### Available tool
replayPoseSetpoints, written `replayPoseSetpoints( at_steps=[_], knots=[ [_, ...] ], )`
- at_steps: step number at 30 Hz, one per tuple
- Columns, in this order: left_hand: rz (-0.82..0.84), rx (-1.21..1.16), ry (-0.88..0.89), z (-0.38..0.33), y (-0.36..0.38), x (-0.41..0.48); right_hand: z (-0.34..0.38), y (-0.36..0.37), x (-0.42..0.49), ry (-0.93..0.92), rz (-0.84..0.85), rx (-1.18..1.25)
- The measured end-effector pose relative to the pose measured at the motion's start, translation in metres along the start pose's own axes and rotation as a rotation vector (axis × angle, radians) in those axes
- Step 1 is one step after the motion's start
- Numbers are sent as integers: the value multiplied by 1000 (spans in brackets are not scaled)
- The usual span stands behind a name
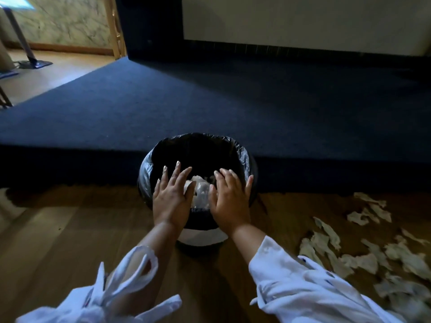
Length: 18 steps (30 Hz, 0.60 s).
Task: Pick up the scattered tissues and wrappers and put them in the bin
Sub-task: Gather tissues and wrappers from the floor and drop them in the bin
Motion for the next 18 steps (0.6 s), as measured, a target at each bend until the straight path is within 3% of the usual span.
replayPoseSetpoints(
  at_steps=[5, 10, 14, 18],
  knots=[
    [82, 91, 3, -15, -4, 0, -15, -5, -27, 41, 236, 29],
    [191, -6, 260, -86, 3, -45, -60, -76, -65, 136, 312, 110],
    [441, -87, 492, -164, 38, -112, -121, -163, -134, 380, 282, 135],
    [705, -161, 612, -237, 76, -184, -172, -250, -248, 666, 328, 29]
  ],
)
Point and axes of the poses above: each hand's wrist, its own x-axis towards the middle knuckle, its own y-axis out of the palm, z = x × y, the point moved 7 cm from there along x, towards the middle knuckle, and after that the axes turned 2 degrees about -y, right-handed, at the moved point
